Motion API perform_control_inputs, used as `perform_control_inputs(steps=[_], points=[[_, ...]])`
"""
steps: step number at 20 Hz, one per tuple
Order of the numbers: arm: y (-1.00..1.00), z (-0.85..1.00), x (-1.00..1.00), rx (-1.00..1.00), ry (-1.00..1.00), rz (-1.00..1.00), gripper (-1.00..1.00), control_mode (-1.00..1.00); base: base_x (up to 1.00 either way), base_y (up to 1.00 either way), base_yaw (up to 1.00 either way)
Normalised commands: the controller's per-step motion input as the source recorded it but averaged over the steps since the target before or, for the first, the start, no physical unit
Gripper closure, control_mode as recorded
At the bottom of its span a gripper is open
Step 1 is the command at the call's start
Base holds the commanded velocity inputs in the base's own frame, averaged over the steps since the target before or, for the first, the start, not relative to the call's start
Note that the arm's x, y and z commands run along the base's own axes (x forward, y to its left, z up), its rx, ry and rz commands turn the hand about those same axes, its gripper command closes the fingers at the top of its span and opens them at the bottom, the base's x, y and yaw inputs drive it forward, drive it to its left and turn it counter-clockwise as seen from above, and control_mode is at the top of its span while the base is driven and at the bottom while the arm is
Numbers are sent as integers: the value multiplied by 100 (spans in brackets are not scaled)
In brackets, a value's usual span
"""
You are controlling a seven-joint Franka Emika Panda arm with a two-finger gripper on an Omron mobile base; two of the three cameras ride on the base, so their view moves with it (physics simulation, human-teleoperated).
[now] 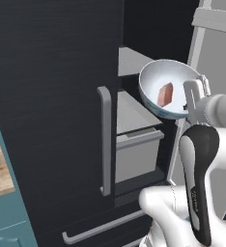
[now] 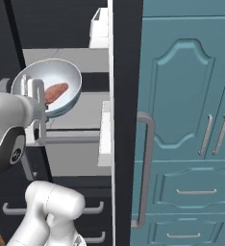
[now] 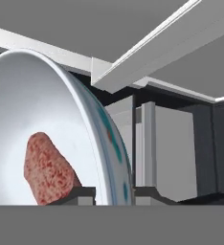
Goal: Place one of the steaks on the plate and the other in the bowl. Then place the bowl in the fridge.
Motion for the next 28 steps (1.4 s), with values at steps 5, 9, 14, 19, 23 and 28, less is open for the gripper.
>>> perform_control_inputs(steps=[5, 9, 14, 19, 23, 28], points=[[-2, 32, 61, 1, -2, 0, 100, -100, 0, 0, 0], [-8, 30, 67, 1, 0, 0, 100, -100, 0, 0, 0], [-3, 23, 55, 0, 0, 0, 100, -100, 0, 0, 0], [0, 23, 63, 0, 0, 0, 100, -100, 0, 0, 0], [0, 19, 64, 0, 6, 0, 100, -100, 0, 0, 0], [0, 16, 63, 0, 5, 0, 100, -100, 0, 0, 0]])
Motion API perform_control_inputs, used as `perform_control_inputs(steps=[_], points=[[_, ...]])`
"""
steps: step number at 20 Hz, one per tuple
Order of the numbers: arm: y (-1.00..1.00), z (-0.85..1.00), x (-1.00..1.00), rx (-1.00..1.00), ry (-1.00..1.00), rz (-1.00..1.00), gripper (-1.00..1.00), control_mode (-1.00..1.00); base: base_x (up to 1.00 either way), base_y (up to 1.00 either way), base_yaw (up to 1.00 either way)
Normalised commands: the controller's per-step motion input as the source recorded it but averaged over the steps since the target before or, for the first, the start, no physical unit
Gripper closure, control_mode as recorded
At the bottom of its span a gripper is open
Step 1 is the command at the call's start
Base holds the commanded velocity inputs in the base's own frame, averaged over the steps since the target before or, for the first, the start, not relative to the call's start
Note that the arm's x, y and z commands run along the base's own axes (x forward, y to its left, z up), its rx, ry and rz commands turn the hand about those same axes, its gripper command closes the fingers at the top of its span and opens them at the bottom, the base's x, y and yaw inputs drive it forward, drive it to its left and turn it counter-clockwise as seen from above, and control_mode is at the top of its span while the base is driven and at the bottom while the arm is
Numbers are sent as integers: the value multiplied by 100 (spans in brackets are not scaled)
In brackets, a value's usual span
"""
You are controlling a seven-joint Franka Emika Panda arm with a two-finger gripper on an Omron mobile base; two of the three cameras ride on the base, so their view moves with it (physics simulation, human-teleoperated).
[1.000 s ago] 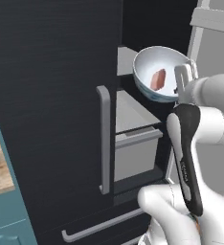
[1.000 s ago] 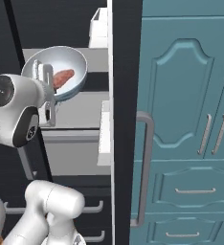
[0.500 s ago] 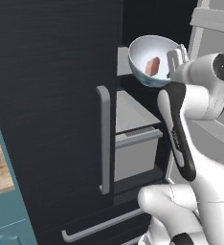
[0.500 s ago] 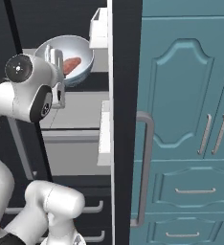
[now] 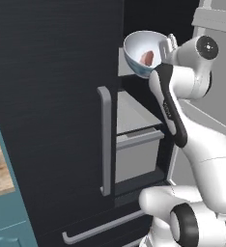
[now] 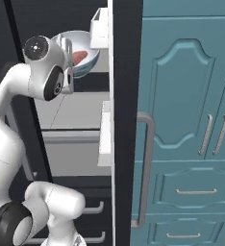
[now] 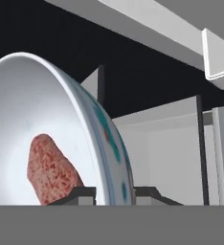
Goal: Place one of the steaks on the plate and the other in the bowl. Then place the bowl in the fridge.
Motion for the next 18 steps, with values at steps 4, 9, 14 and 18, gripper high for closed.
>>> perform_control_inputs(steps=[4, 9, 14, 18], points=[[0, 2, 59, 0, 5, 1, 100, -100, 0, 0, 0], [0, 0, 64, 0, 6, 2, 100, -100, 0, 0, 0], [7, 0, 57, 0, 0, 0, 100, -100, 0, 0, 0], [9, 0, 67, 0, 0, 1, 100, -100, 0, 0, 0]])
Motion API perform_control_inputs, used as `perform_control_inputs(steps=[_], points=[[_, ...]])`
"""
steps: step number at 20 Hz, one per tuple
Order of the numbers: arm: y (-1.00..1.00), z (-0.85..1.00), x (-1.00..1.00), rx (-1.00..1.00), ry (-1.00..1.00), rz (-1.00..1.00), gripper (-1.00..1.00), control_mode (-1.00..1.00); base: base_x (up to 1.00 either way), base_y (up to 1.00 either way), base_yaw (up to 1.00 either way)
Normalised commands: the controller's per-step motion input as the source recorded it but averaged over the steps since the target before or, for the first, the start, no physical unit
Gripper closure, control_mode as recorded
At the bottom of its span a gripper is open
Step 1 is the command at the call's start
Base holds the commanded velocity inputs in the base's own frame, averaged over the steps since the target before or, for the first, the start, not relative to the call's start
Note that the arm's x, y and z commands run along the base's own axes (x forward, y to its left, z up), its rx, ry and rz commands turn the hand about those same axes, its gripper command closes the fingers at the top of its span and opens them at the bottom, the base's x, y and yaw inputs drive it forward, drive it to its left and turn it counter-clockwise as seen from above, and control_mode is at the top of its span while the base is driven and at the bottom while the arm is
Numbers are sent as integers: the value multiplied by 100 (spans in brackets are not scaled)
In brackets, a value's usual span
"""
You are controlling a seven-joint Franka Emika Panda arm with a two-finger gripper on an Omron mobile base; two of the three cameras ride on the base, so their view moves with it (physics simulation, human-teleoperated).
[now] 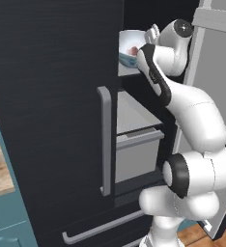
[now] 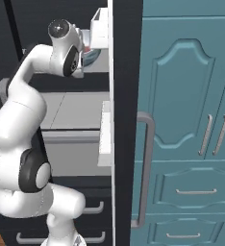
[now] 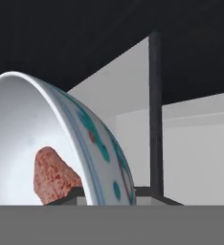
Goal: Place one of the steaks on the plate and the other in the bowl. Then place the bowl in the fridge.
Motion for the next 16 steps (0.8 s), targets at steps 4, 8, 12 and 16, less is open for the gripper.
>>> perform_control_inputs(steps=[4, 8, 12, 16], points=[[15, -25, 70, 0, 7, 0, 100, -100, 0, 0, 0], [12, -66, 71, 0, 22, 0, 100, -100, 0, 0, 0], [28, -35, 56, 0, 12, 0, -100, -100, 0, 0, 0], [11, 0, 7, 0, -3, 0, -100, -100, 0, 0, 0]])
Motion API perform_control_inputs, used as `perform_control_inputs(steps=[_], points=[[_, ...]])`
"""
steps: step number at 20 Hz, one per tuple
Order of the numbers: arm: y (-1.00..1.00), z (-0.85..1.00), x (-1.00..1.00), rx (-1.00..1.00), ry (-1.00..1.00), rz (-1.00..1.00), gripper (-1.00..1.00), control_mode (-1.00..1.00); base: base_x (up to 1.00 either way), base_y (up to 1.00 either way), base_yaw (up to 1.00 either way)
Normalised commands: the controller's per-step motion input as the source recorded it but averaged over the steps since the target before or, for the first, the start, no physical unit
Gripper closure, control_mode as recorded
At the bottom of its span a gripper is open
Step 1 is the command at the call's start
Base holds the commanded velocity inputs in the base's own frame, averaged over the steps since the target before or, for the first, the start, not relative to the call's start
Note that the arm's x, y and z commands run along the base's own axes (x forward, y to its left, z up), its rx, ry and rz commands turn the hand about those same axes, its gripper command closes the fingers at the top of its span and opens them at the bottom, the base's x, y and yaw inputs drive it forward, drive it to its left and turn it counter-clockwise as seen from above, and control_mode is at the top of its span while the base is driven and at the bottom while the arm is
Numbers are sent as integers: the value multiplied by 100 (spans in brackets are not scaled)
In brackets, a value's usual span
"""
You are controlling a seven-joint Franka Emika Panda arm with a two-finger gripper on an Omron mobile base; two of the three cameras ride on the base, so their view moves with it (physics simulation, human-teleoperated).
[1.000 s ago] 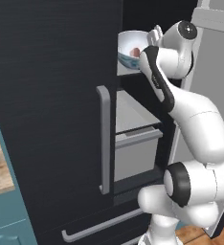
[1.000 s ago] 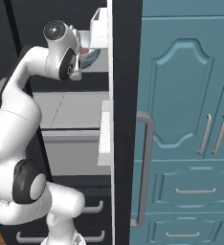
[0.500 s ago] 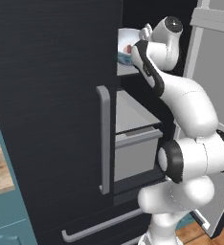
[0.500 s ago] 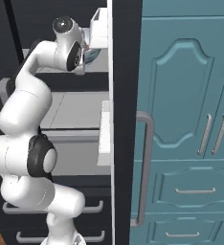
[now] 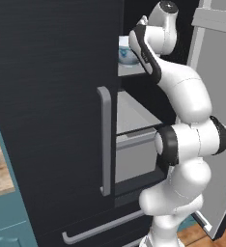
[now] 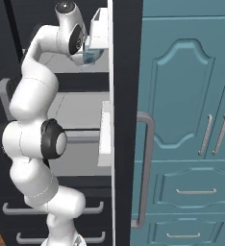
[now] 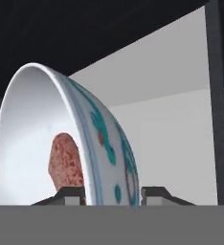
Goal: Place one of the steaks on the plate and the other in the bowl. Then place the bowl in the fridge.
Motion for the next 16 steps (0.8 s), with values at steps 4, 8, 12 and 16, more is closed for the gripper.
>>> perform_control_inputs(steps=[4, 8, 12, 16], points=[[0, -21, -10, 19, -21, 0, -100, -100, 0, 0, 0], [0, -14, -20, 13, -34, 0, -100, -100, 0, 0, 0], [16, -54, -77, 19, -43, 1, -100, -100, 0, 0, 0], [39, -21, -100, 0, -30, 0, -100, -100, 0, 0, 0]])
